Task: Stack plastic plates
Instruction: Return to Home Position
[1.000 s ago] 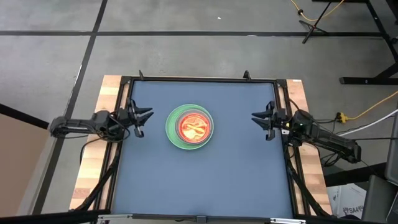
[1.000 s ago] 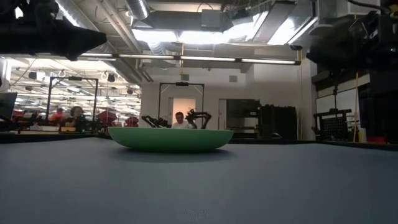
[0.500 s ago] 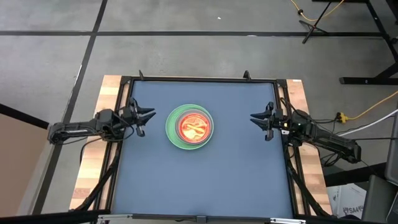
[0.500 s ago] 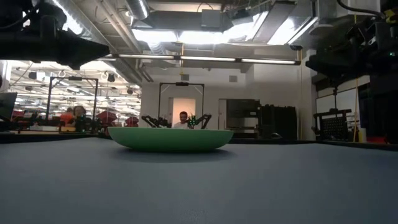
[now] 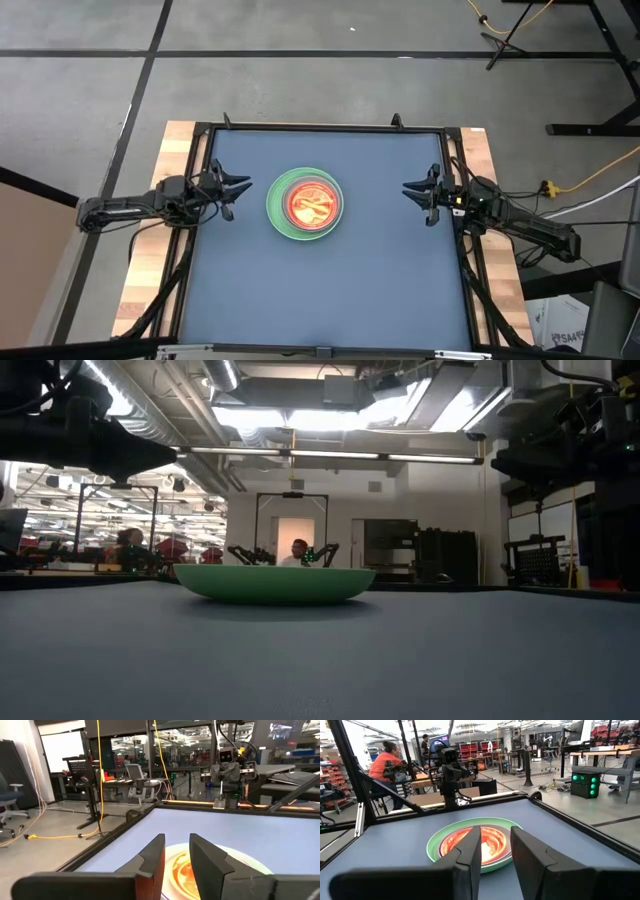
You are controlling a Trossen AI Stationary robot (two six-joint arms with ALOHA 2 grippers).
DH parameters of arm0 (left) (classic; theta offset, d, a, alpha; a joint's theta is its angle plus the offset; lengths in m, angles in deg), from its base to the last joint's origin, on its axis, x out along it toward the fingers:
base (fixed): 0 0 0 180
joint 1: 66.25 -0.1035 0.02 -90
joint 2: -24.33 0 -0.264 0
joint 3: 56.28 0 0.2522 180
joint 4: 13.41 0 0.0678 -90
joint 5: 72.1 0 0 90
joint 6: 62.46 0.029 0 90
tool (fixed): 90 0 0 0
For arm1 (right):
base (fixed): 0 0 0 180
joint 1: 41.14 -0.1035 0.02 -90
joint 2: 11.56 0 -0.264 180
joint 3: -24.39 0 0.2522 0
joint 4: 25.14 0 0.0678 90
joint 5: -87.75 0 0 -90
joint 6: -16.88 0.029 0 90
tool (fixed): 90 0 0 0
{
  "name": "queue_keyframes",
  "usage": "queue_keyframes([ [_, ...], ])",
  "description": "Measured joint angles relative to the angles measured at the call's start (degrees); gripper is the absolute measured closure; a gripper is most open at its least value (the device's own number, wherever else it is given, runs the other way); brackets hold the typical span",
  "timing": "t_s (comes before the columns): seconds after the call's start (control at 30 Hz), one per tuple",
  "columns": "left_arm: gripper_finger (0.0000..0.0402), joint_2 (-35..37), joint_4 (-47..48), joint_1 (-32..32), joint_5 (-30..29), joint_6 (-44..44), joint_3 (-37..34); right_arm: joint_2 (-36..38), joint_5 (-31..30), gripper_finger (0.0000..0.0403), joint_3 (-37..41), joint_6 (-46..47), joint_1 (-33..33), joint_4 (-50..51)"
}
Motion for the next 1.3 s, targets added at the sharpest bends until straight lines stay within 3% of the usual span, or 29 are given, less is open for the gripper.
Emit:
queue_keyframes([
  [1.3, 0.0319, -0.2, 0.0, 0.0, -0.1, 1.3, 0.0, 0.0, 0.0, 0.0308, 0.0, 0.0, 0.0, 0.0],
])
